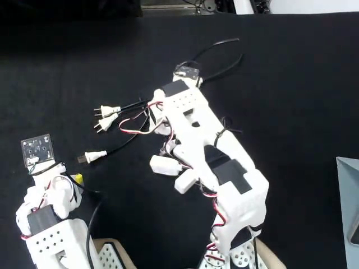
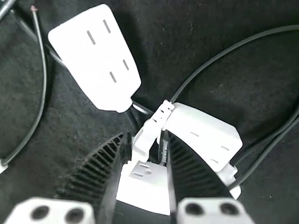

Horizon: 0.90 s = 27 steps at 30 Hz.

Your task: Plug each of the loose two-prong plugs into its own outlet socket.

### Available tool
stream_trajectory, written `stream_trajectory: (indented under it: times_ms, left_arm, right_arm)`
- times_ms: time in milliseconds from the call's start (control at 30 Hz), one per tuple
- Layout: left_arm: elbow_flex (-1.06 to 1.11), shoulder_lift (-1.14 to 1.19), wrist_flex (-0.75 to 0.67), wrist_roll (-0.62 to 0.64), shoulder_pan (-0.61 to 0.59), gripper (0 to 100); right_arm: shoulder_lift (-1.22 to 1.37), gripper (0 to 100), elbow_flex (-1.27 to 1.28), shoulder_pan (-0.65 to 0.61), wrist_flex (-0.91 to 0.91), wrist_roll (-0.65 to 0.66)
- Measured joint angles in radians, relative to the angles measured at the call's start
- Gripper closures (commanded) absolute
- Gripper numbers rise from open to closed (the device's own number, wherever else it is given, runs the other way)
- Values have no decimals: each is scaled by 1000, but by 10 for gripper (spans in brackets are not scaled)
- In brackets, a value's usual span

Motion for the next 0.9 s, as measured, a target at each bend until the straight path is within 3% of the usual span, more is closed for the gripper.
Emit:
stream_trajectory:
  times_ms: [533,600,900]
  left_arm:
    - [0,0,0,0,0,754]
    - [0,0,0,0,0,754]
    - [0,0,0,0,0,754]
  right_arm:
    - [100,926,18,-46,-28,0]
    - [107,991,-3,-43,-5,0]
    - [109,986,-226,-12,201,17]
